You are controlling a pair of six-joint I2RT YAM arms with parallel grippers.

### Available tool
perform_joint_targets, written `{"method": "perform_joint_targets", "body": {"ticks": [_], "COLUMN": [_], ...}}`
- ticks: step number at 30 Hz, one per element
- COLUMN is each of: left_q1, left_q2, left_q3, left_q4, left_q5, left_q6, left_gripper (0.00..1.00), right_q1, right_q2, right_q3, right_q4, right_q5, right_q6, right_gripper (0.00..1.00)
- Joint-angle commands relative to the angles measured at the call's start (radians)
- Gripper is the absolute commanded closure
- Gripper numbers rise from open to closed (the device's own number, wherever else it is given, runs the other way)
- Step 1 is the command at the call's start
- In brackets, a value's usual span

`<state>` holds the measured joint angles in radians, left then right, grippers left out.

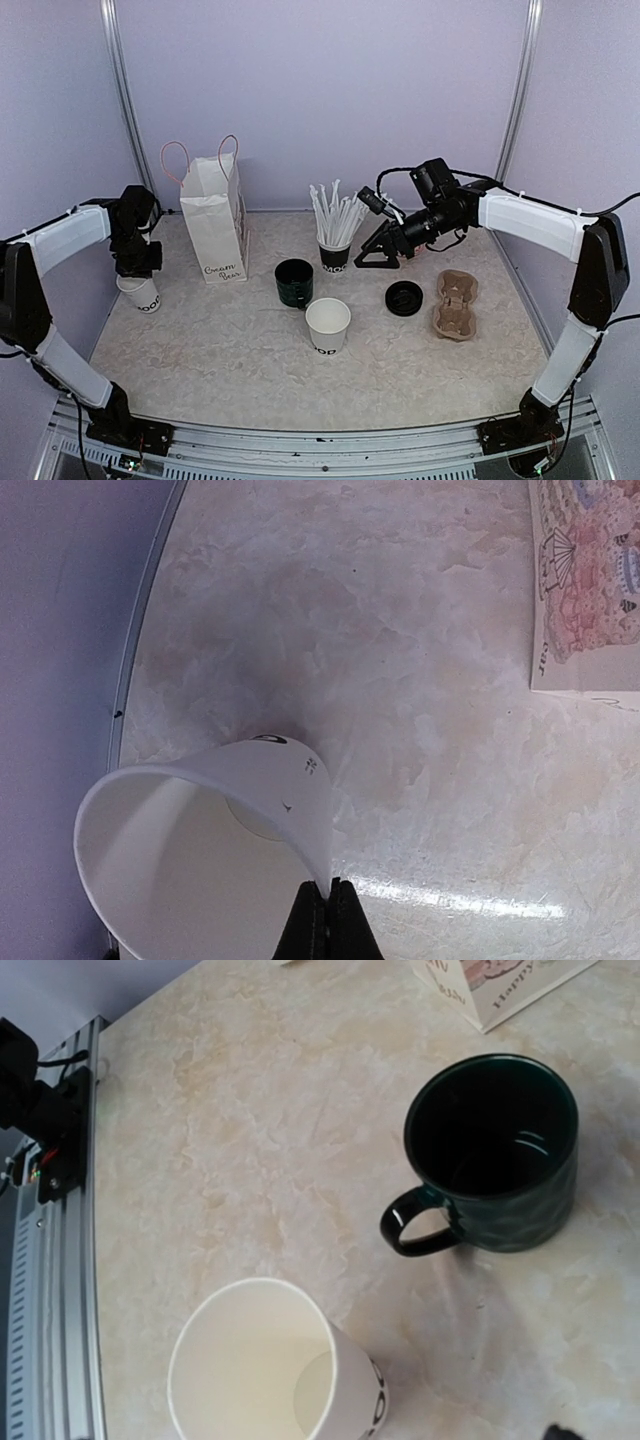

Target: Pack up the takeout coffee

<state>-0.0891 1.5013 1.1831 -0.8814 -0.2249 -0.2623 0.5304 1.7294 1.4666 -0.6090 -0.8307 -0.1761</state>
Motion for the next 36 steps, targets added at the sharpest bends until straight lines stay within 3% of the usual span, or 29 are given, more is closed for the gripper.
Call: {"method": "perform_joint_targets", "body": {"ticks": [1,8,12,19,25,27,30,36], "left_q1": [0.014,0.014,0.014,-0.034,-0.225,-0.344,-0.501,-0.633], "left_q2": [0.047,0.086,0.092,0.021,-0.123,-0.168,-0.237,-0.248], "left_q3": [0.014,0.022,0.033,0.112,0.203,0.196,0.153,0.122], "left_q4": [0.031,0.035,0.028,-0.042,0.003,0.069,0.18,0.282], "left_q5": [0.038,0.06,0.057,-0.03,-0.073,-0.15,-0.202,-0.171], "left_q6": [0.047,0.051,0.047,0.005,0.019,0.045,0.088,0.096], "left_gripper": [1.0,0.98,0.88,0.76,0.7,0.57,0.43,0.34], "right_q1": [-0.001,-0.001,-0.001,-0.001,-0.001,-0.001,-0.001,0.002], "right_q2": [-0.03,-0.03,-0.03,-0.048,-0.046,-0.033,-0.01,-0.014], "right_q3": [-0.014,-0.015,-0.016,-0.009,-0.096,-0.116,-0.119,-0.135], "right_q4": [-0.019,-0.023,-0.032,-0.091,-0.107,-0.119,-0.165,-0.23], "right_q5": [0.015,0.02,0.038,0.245,0.49,0.558,0.626,0.736], "right_q6": [-0.022,-0.029,-0.044,-0.171,-0.31,-0.344,-0.415,-0.644], "right_gripper": [0.04,0.04,0.04,0.1,0.26,0.38,0.49,0.54]}}
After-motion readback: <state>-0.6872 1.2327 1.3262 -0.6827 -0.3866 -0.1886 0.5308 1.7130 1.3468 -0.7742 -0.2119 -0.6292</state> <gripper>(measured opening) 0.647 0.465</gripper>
